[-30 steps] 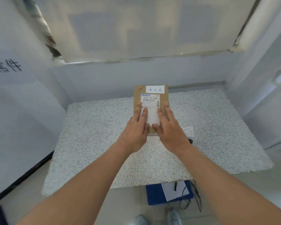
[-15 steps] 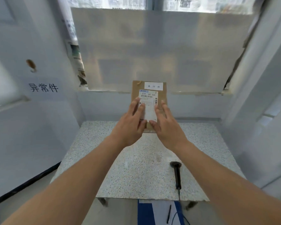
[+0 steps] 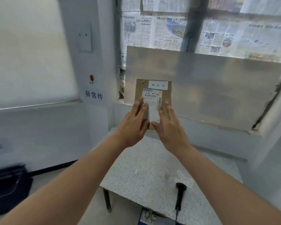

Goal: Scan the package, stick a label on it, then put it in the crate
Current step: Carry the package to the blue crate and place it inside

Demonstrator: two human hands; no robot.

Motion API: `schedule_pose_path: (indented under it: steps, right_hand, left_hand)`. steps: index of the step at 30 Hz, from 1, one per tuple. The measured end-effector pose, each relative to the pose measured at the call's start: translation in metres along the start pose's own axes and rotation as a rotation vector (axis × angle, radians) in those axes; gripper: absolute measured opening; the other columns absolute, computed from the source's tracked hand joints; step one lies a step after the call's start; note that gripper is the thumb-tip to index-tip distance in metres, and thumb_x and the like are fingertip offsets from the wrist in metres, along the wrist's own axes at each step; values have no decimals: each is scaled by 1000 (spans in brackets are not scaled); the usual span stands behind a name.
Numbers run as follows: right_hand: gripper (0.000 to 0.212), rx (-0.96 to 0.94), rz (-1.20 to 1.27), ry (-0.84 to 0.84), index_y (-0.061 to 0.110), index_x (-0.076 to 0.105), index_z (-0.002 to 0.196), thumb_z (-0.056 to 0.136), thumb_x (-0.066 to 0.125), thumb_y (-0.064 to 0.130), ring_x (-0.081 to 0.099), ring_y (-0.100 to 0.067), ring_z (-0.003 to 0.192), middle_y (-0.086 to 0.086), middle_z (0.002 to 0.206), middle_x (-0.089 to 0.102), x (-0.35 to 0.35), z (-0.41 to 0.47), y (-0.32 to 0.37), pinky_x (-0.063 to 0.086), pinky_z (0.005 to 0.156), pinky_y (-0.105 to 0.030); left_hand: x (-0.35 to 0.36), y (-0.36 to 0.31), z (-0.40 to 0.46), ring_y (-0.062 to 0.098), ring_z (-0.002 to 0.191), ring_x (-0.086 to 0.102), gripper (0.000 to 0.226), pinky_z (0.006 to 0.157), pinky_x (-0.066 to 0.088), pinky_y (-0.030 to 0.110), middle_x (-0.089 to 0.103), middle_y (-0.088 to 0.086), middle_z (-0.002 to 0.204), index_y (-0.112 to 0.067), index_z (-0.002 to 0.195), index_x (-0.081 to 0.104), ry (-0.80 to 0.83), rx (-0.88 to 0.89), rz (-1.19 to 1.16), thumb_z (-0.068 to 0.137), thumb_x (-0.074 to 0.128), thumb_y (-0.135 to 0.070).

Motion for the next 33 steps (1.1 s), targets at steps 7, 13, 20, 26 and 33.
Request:
schedule_pose_path:
  steps: [7,13,20,26,33]
  right_hand:
    - [67,-121,81,-35,4,29,160,108,48,40,14,-28,158,-16,170,16,-6,13,78,29,122,-45]
    - [67,-215,137,-42,1,30,159,108,50,38,15,-28,157,-19,169,18,6,17,168,29,123,-46]
    - [65,-265,232,-46,0,32,158,107,53,35,17,-27,157,-18,168,21,38,6,290,30,121,-44]
    - [65,-306,338,3,-1,33,157,106,53,34,16,-26,157,-17,169,20,82,-6,394,30,123,-44]
    - [65,-368,419,100,3,34,158,105,55,35,23,-27,155,-15,169,21,139,-17,480,36,117,-44]
  left_hand:
    - [-81,13,-40,38,148,33,68,115,40,54,2,9,172,-9,160,22,-76,-58,110,103,50,-34]
    - [-153,44,-93,37,151,29,67,117,39,52,4,13,172,-6,160,23,-132,-88,178,104,51,-29]
    - [-240,96,-175,39,149,33,64,112,45,52,8,16,170,-2,157,28,-154,-128,247,103,53,-25]
    - [-300,147,-254,34,154,25,63,116,41,50,4,14,171,-1,158,27,-199,-227,267,103,52,-23]
    - [-341,207,-332,37,153,24,66,118,36,52,2,15,172,-1,159,25,-186,-386,314,104,53,-25]
Point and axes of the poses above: each hand's wrist, its own z-axis towards the middle knuckle, its own x-axis out of the palm, y = z × x, the point moved 7 cm from there along z, towards the middle knuckle
